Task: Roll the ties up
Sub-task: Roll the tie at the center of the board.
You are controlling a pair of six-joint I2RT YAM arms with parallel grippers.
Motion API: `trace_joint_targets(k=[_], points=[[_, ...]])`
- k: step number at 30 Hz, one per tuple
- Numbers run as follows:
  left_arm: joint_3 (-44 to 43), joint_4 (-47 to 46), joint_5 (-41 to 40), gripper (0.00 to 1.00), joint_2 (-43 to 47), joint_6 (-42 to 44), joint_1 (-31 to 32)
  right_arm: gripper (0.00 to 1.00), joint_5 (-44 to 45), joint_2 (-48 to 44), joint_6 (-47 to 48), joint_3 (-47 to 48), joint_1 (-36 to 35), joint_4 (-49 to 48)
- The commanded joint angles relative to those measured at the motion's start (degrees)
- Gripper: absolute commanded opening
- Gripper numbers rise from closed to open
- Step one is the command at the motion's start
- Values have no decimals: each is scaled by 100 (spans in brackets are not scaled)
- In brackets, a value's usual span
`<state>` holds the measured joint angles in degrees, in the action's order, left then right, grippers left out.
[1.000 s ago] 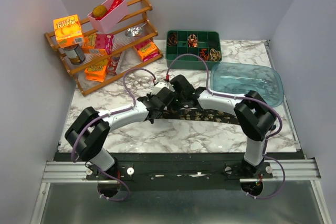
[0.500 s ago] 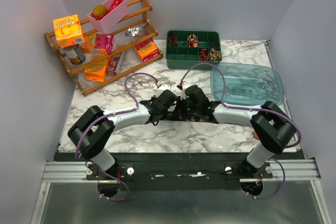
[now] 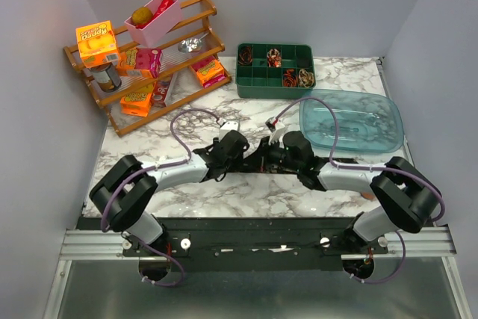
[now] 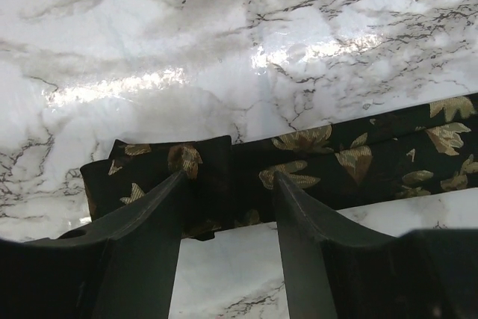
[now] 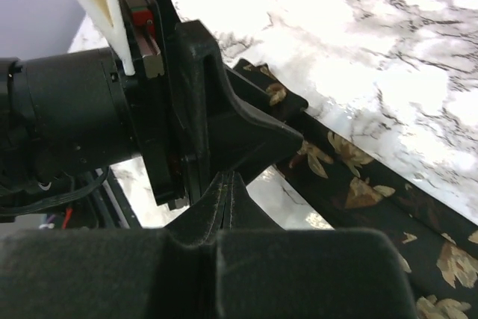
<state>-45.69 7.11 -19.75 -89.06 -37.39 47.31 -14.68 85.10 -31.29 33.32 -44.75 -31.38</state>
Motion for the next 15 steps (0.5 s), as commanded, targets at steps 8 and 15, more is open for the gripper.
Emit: trace_joint_targets(k=[8,15], points=[[684,-167,-135,69,1433,-278,-239,1,-290,305,263,578,19,-124],[667,123,102,74,1751,-129,-538,1,-606,980,308,1352,19,289]])
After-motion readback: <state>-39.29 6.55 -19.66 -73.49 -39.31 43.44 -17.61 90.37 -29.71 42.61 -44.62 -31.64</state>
